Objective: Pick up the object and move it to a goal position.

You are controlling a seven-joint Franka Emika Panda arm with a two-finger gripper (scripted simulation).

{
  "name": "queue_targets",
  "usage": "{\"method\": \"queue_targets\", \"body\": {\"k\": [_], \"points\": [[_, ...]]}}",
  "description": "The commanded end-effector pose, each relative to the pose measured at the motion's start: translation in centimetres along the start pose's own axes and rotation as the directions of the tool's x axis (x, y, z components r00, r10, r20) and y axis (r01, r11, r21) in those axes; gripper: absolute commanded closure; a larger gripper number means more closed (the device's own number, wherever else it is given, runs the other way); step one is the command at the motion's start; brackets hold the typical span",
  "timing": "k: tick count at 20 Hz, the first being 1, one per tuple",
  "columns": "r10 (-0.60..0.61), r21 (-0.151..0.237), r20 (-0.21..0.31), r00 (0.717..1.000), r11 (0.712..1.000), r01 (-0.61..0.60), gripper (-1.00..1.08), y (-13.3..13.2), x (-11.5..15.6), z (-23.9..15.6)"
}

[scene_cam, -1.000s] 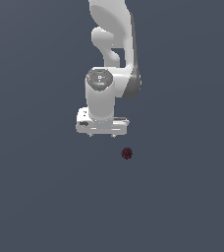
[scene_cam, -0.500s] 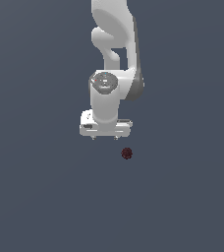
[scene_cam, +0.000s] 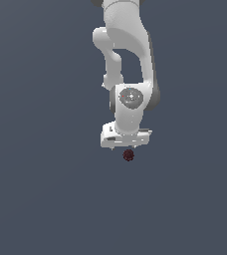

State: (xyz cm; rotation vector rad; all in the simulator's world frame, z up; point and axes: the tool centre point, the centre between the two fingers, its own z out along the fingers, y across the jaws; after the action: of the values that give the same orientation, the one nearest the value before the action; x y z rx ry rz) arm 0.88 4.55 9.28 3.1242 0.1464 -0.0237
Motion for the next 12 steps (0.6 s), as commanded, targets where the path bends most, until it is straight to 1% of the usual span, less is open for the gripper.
{"method": "queue_targets", "body": {"k": [1,5,9,12], "points": [[-0.017,0.007,-0.01,1.0,1.0,0.017,-0.92,-1.5,0.4,0.8],[-0.029,0.012,-0.016,0.999,0.999,0.029,-0.92,-2.7,0.7,1.4],[-0.028,0.012,-0.013,1.0,1.0,0.028,-0.92,-2.6,0.6,1.5],[-0.028,0.012,-0.014,0.999,1.0,0.029,-0.92,-2.6,0.6,2.3]]}}
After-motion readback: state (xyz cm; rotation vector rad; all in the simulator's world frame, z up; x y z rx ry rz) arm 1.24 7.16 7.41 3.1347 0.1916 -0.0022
